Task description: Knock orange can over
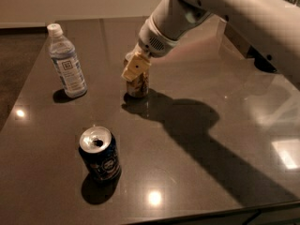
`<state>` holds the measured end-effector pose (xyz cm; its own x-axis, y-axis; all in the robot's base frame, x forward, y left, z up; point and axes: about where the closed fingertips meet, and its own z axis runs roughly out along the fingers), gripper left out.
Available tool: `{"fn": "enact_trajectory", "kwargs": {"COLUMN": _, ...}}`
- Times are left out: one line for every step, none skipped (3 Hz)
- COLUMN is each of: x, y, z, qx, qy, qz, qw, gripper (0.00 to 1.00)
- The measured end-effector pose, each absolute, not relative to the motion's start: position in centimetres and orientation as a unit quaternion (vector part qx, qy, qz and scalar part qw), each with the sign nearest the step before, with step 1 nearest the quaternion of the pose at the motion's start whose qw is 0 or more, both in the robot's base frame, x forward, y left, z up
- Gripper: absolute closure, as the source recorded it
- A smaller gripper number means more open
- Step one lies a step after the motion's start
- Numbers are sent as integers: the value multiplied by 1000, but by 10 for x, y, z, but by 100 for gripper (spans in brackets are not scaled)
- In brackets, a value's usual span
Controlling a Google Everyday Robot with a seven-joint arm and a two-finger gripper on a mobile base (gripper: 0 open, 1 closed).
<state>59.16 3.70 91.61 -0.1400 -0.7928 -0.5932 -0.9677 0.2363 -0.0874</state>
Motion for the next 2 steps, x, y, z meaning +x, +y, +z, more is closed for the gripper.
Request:
{"fn": "enact_trajectory", "kwargs": {"x": 591, "y": 24, "z": 937, "qx": -599, "qy": 742, "qz": 145, "qw": 264, "gripper": 95}}
{"fn": "enact_trajectory", "kwargs": {"x": 578, "y": -6, "z": 943, "qx": -611, "qy": 759, "qz": 98, "qw": 202, "gripper": 100}}
